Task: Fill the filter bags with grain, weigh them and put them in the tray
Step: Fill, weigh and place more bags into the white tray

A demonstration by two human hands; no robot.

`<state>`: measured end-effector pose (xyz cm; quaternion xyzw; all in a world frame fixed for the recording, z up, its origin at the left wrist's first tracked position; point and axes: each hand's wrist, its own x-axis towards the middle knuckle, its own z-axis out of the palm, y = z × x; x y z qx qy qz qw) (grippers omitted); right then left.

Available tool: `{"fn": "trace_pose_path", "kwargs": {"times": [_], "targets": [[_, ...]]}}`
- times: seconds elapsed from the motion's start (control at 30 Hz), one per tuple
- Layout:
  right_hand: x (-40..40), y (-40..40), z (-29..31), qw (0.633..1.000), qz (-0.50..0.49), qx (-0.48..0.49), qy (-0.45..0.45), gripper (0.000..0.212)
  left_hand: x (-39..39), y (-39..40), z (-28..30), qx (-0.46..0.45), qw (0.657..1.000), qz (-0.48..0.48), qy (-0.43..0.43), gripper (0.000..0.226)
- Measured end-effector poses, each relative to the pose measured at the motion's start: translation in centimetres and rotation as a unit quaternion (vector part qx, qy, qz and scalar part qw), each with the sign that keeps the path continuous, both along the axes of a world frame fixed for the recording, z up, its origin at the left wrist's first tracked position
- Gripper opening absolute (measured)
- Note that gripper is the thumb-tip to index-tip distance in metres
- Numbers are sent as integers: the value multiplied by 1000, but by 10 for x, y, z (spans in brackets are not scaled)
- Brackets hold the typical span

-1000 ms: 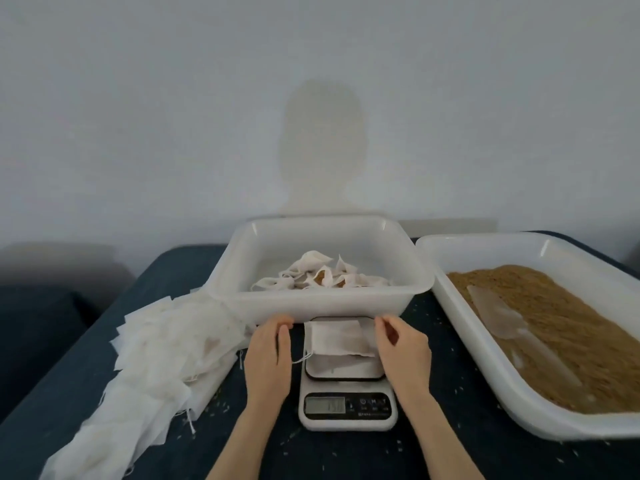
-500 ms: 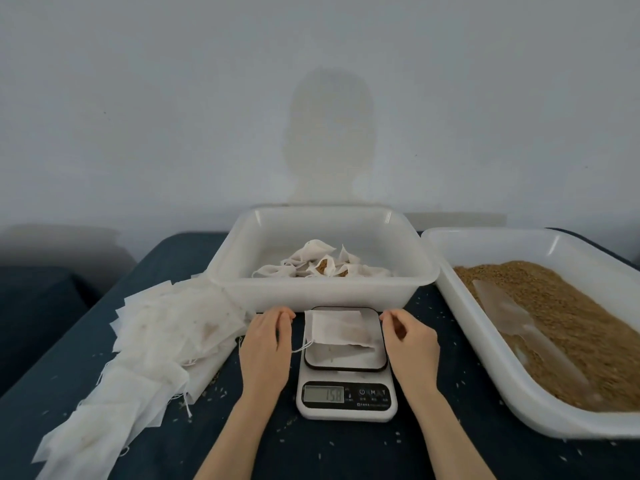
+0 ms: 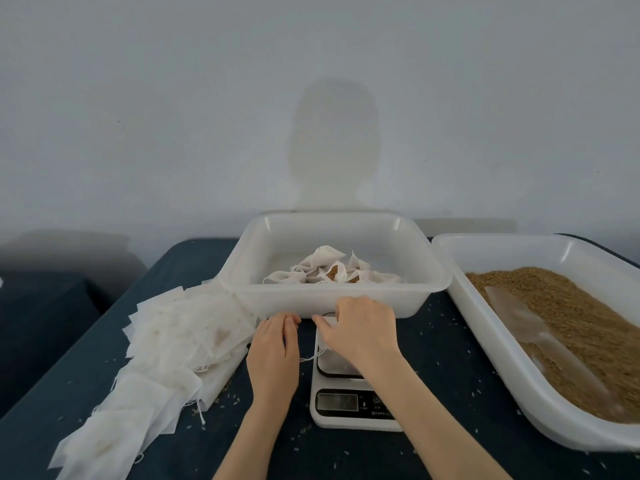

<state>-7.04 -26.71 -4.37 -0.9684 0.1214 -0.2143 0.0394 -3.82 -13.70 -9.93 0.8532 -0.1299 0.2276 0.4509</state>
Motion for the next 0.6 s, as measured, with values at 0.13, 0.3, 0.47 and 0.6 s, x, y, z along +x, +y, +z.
{"fn": "trace_pose_path", "kwargs": {"times": [0.13, 0.3, 0.47, 0.6], "targets": [[4, 3, -1, 1000, -6, -11, 24, 42, 3, -1, -1, -9, 1000, 5, -1, 23], [4, 1, -3, 997, 24, 2, 67, 31, 2, -2, -2, -2, 1000, -5, -14, 24], [-1, -9, 11, 992, 32, 92, 75, 27, -4, 0, 4, -46, 994, -97, -12, 15], [-13, -24, 33, 979, 54, 190, 49, 33, -11, -7, 8, -69, 970, -231, 38, 86]]}}
